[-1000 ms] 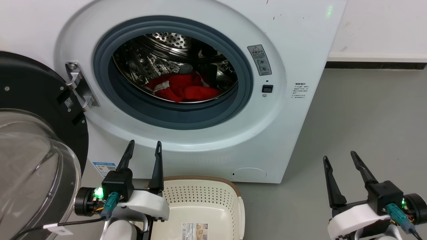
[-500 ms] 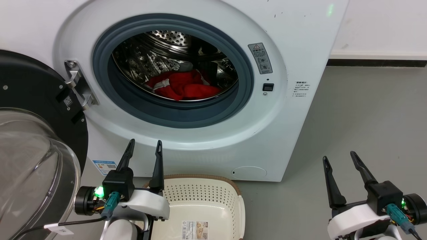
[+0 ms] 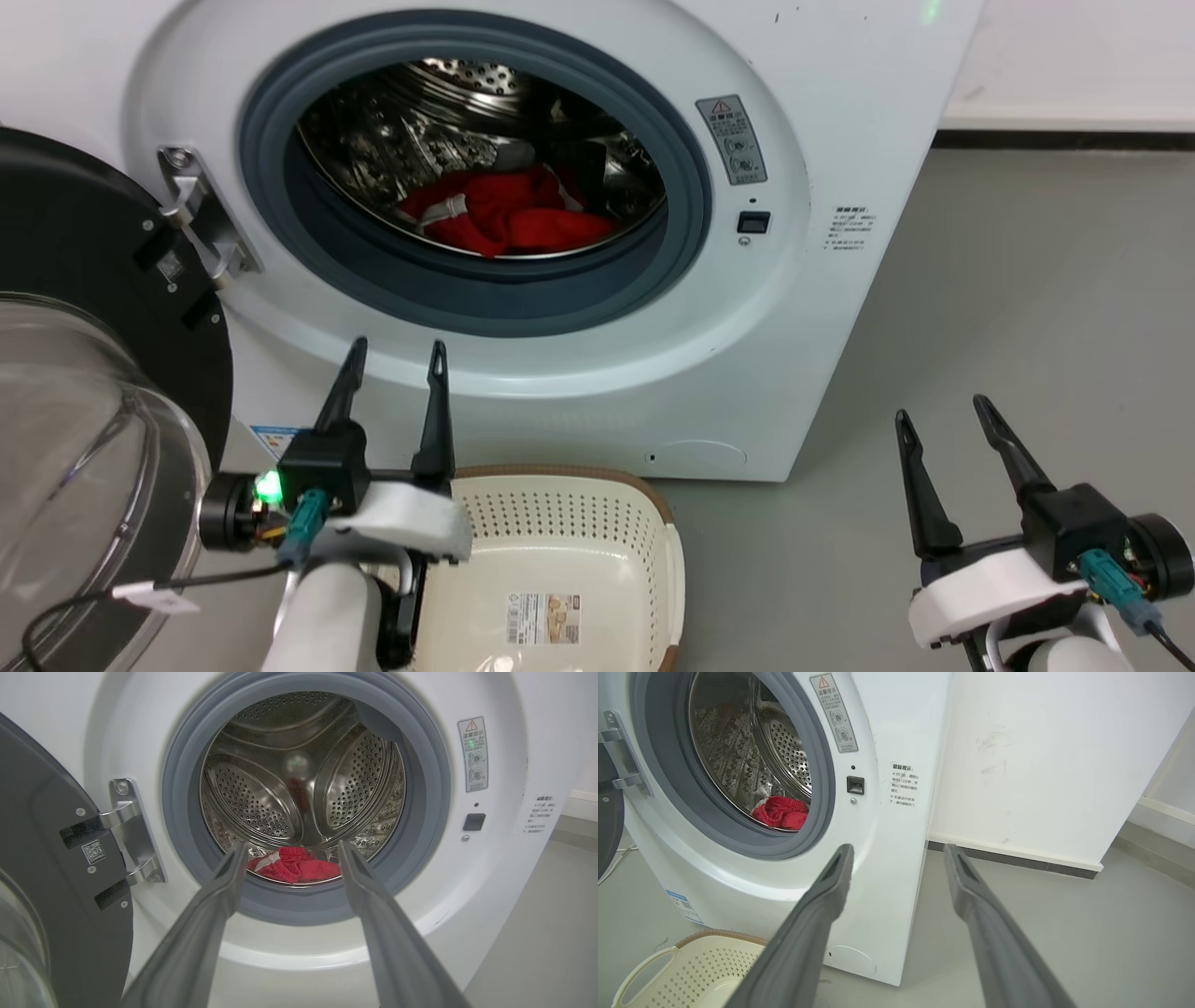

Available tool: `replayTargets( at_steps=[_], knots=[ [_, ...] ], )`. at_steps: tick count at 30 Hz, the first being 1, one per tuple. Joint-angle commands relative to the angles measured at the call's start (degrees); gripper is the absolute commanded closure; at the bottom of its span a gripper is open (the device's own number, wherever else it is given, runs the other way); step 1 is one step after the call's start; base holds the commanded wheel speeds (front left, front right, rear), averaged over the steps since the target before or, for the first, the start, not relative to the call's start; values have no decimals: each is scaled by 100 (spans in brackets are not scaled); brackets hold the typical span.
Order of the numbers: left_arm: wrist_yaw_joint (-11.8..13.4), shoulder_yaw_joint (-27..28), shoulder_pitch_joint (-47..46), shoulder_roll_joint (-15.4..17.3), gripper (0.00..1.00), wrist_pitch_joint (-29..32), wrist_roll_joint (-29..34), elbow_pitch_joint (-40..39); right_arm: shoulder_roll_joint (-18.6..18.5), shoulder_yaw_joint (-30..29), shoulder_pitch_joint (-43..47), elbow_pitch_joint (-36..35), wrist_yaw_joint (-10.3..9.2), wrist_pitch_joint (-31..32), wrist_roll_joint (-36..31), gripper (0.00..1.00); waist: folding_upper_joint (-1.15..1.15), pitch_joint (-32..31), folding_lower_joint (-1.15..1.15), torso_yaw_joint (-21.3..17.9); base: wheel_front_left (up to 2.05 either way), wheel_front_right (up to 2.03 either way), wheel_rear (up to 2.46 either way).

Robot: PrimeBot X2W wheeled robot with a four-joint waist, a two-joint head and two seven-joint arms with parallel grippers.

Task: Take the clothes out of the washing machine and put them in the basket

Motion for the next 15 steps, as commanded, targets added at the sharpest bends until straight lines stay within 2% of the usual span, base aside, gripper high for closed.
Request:
replayTargets(
  at_steps=[1,9,15],
  knots=[
    [32,16,-170,9,0,-16,47,32,3,16,-71,-15,-2,-14,25,0,0,140,0,-61,0,0,0],
    [60,123,-1222,206,0,-15,210,502,4,152,-396,58,-2,-104,131,0,0,718,0,-369,0,0,0],
    [25,213,-2045,621,0,-15,331,1321,6,336,-708,253,-2,-250,290,0,0,1151,0,-759,0,0,0]
  ],
)
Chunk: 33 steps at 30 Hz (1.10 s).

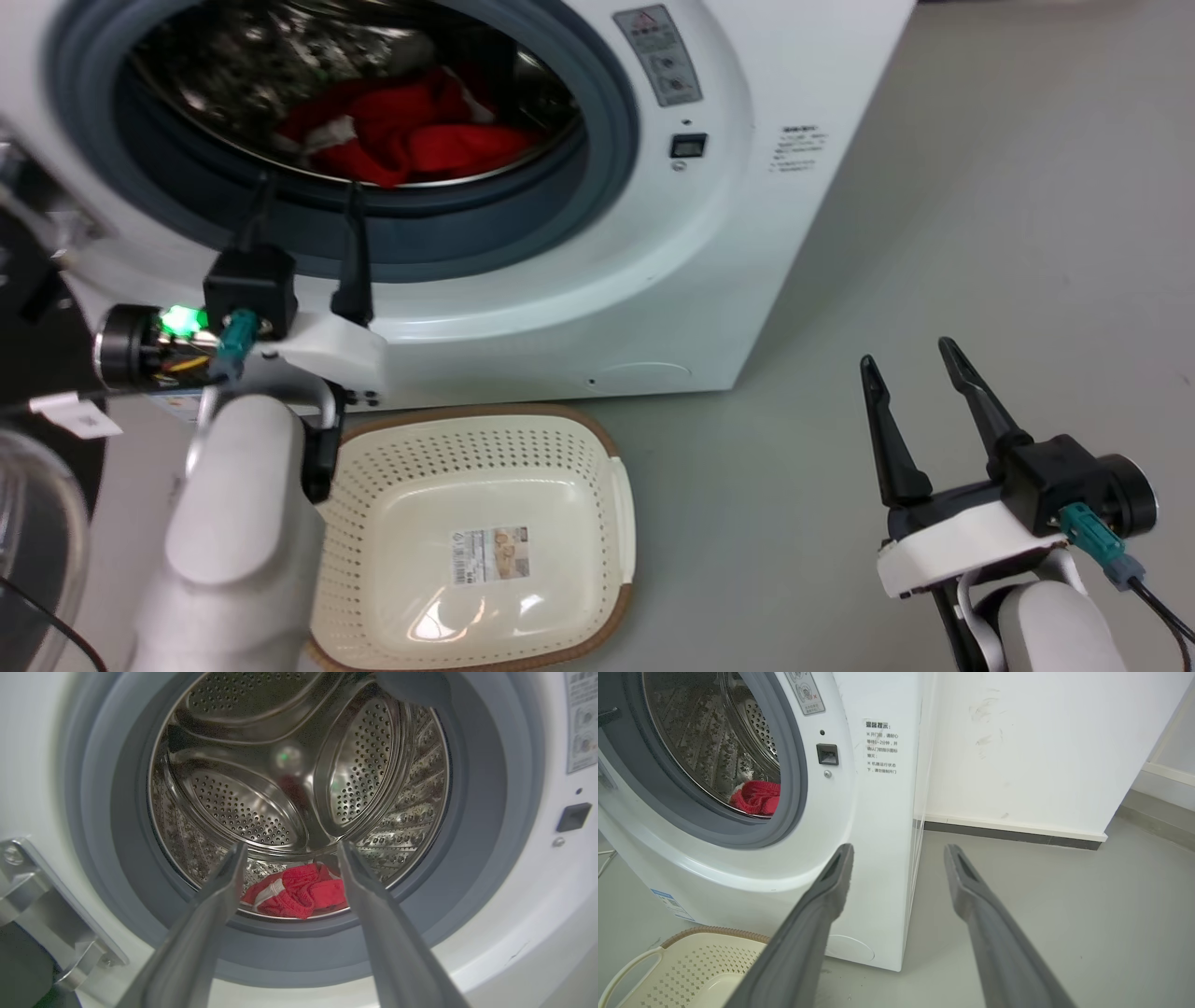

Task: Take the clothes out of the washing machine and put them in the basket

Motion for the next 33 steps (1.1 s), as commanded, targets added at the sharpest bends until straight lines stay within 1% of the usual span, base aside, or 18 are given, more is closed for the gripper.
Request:
replayTargets(
  at_steps=[1,6,9,13,16,19,25,29,33],
  knots=[
    [-7,29,-192,112,0,-14,28,206,8,54,-135,51,-2,-63,57,0,0,277,0,-286,0,0,0],
    [-57,39,-892,481,0,149,140,1037,8,249,-405,254,-2,-179,282,0,0,634,0,-631,0,0,0],
    [-84,53,-1294,756,0,307,191,1453,10,366,-555,368,-2,-225,401,0,0,833,0,-823,0,0,0],
    [-185,33,-1778,1071,0,545,245,1995,10,507,-742,483,-3,-248,567,0,0,1076,0,-1038,0,0,0],
    [-227,40,-2129,1362,0,749,282,2334,10,632,-880,441,-2,-248,672,0,0,1233,0,-1211,0,0,0],
    [-278,-45,-2492,1563,0,982,373,2595,10,707,-973,396,-3,-250,761,0,0,1390,0,-1350,0,0,0],
    [-523,-347,-3270,2009,0,1832,656,3008,9,907,-1138,371,-3,-251,992,0,0,1715,0,-1625,0,0,0],
    [-699,-587,-3735,2239,0,2557,812,3272,9,1025,-1194,376,-3,-251,1112,0,0,1886,0,-1775,0,0,0],
    [-789,-757,-4121,2443,0,3265,876,3493,9,1116,-1256,394,-3,-250,1220,0,0,2005,0,-1905,0,0,0]
  ],
)
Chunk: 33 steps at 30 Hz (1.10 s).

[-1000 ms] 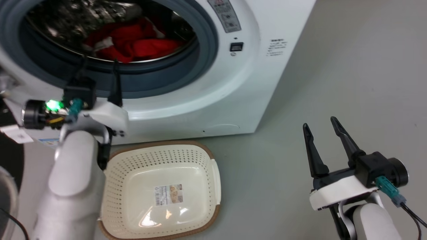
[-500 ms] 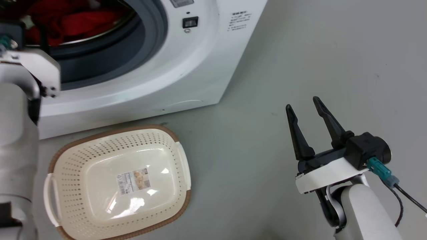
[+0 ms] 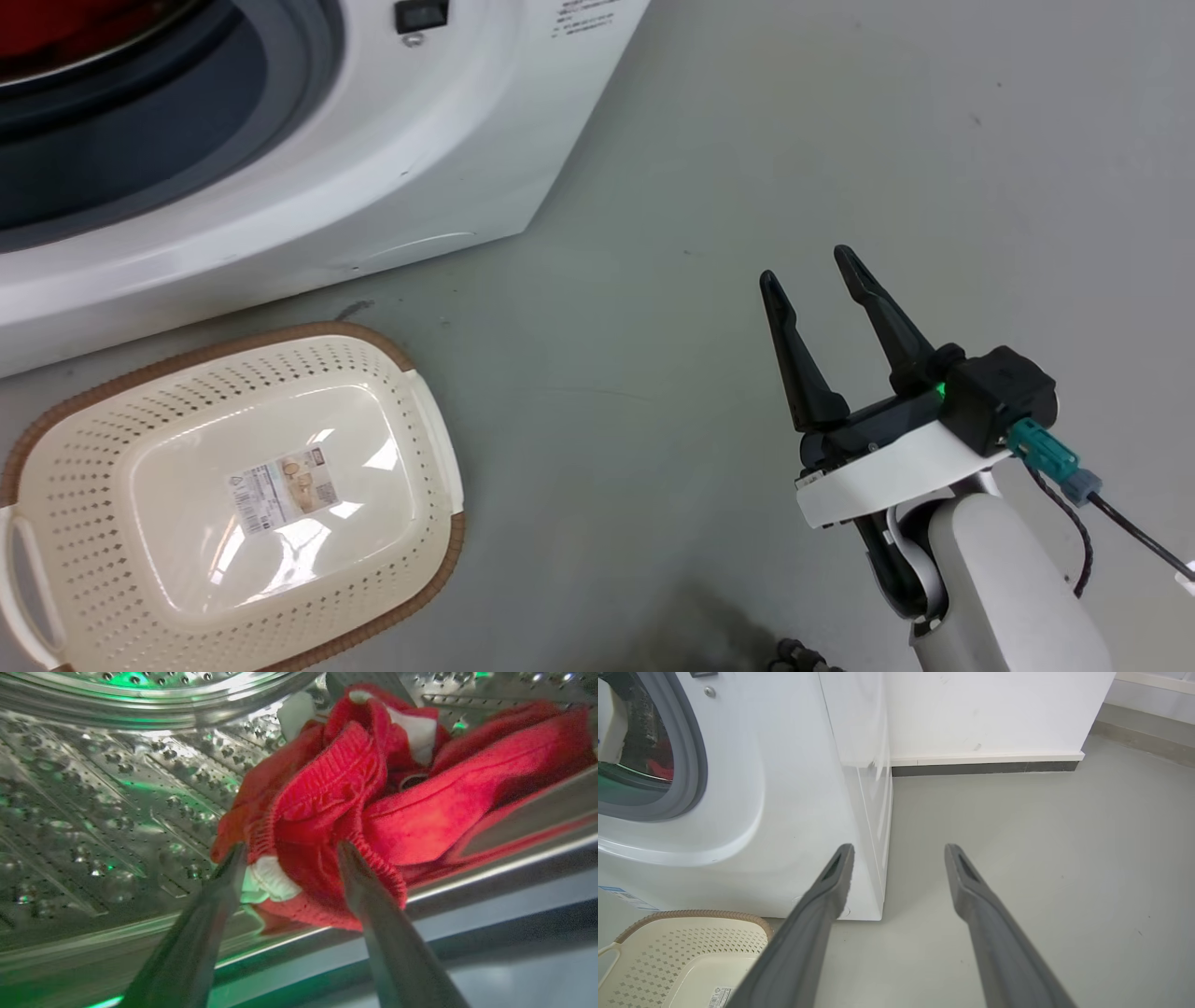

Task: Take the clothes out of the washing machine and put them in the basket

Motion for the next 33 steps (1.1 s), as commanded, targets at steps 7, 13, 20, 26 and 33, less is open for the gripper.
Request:
replayTargets(
  at_steps=[7,13,20,26,33],
  knots=[
    [-58,-153,-541,267,0,1288,-42,348,11,120,-186,-29,-3,-14,168,0,0,253,-1,-264,0,0,0],
    [-16,-105,-526,260,86,2074,-187,475,11,122,-196,-5,-3,-14,194,0,0,329,-1,-305,0,0,0],
    [140,-103,-345,216,100,2282,-294,108,11,124,-235,31,-2,-14,227,0,0,320,-1,-290,0,0,0],
    [294,-103,-137,171,100,1897,-377,-435,11,99,-220,86,-3,-14,196,0,0,201,-1,-243,0,0,0],
    [621,101,583,-87,100,707,-725,-1019,10,-15,-107,260,-3,-14,9,0,0,-265,-1,-83,0,0,0]
  ],
)
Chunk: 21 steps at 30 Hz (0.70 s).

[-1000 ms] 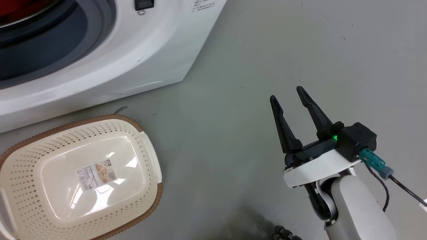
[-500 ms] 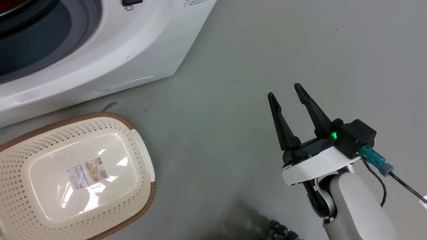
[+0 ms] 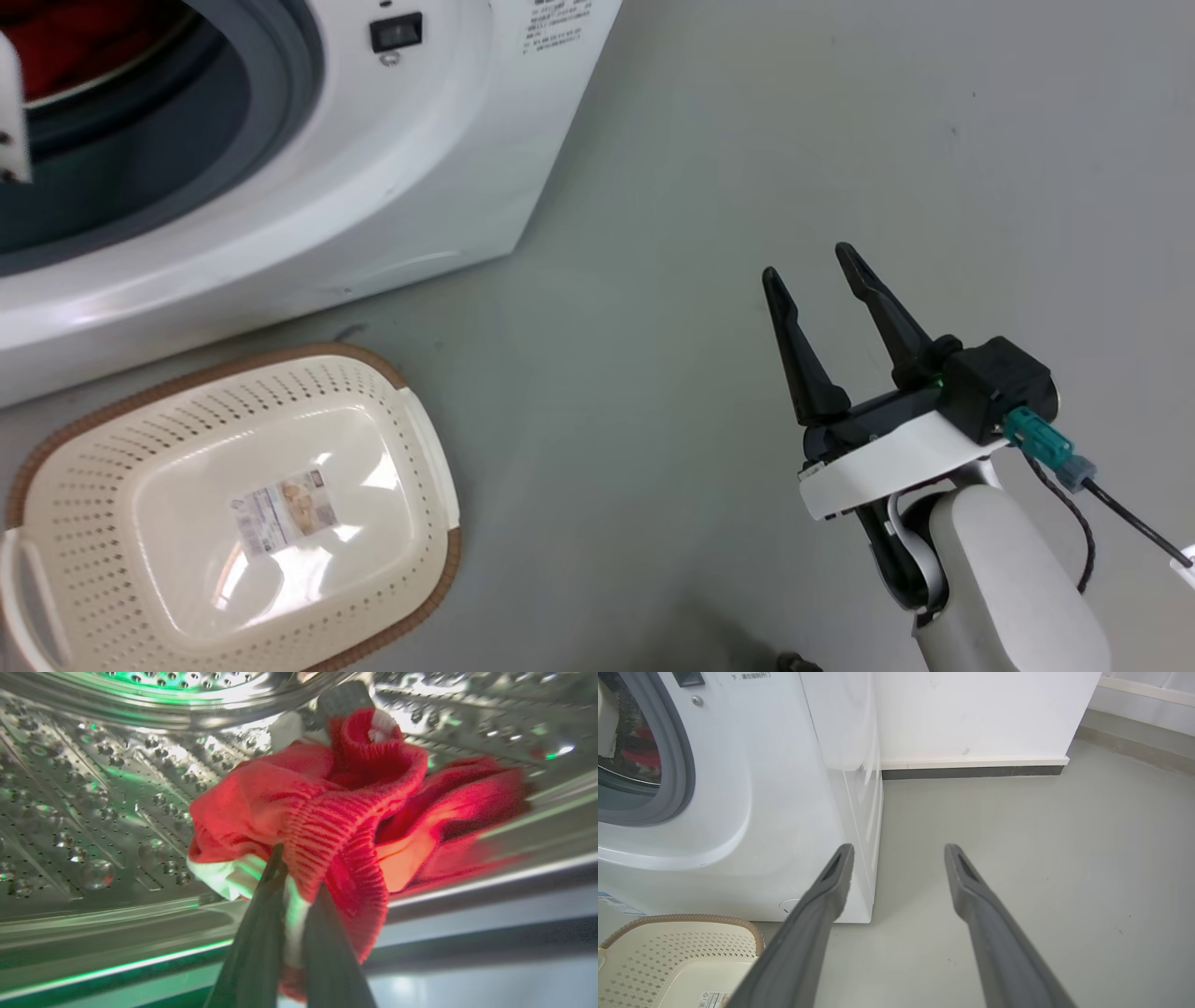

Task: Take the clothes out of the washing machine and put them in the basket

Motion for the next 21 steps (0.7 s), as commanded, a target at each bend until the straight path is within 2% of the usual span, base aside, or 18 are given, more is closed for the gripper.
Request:
replayTargets(
  at_steps=[1,8,21],
  knots=[
    [51,35,136,-51,100,-166,-50,-62,7,-46,82,26,-4,-13,-28,0,0,-226,0,106,0,0,0],
    [172,248,901,-531,100,-1298,-524,-40,7,-239,343,169,-4,-13,-353,0,0,-953,0,379,0,0,0],
    [58,252,1971,-1346,100,-3106,-988,258,5,-620,989,281,-3,-13,-802,0,0,-2112,0,986,0,0,0]
  ],
)
